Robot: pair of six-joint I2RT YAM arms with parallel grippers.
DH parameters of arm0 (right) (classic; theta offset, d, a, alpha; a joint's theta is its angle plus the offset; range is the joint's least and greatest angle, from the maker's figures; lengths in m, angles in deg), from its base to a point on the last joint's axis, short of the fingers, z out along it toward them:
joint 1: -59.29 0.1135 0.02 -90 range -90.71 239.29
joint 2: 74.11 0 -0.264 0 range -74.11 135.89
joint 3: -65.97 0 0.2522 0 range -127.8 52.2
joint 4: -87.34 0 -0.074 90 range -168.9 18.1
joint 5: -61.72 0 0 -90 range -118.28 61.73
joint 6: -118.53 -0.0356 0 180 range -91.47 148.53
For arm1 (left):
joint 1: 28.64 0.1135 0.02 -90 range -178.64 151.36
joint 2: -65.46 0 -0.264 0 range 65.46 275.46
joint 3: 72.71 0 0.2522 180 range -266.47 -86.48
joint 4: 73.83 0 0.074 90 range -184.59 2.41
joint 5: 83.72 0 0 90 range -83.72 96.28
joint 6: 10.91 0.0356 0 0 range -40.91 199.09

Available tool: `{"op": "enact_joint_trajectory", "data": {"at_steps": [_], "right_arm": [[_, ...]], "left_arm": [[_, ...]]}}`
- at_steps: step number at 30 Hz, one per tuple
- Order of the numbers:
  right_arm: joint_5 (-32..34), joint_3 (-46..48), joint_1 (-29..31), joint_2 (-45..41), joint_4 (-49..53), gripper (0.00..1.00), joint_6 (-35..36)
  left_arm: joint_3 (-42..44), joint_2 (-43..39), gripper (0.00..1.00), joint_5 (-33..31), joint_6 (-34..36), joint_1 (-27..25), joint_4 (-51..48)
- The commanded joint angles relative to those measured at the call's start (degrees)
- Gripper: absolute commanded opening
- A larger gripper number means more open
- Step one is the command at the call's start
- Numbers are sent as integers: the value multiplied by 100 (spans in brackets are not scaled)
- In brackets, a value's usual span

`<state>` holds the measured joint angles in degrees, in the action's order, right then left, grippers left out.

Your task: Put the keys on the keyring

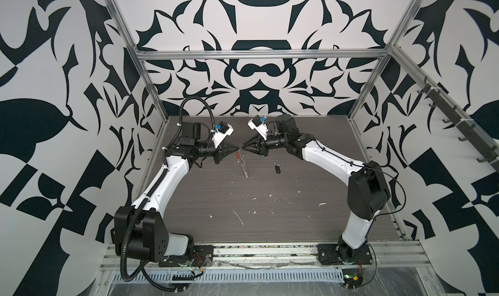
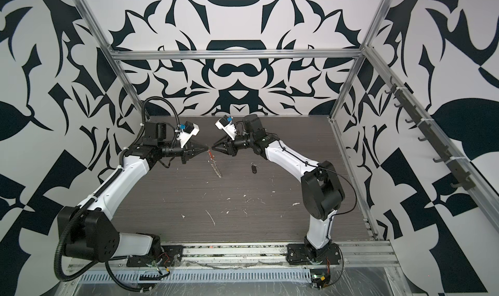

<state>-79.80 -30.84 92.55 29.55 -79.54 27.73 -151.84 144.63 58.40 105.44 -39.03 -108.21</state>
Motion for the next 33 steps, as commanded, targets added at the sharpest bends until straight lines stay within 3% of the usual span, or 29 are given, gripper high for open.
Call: {"op": "enact_joint_trajectory", "data": {"at_steps": [1,13,25,33], "right_arm": [[-108,26,47,-319,-111,27,133],[-138,-286,194,-82,-47,31,124],[-216,-505,295,49,7,21,78],[-41,-357,259,-44,278,25,354]], "left_arm": [[-214,40,0,237,19,29,-97],[-258,133,0,426,-59,32,-102],[-258,159,0,563,-105,34,-93],[-244,52,0,547,-60,64,-170]]}}
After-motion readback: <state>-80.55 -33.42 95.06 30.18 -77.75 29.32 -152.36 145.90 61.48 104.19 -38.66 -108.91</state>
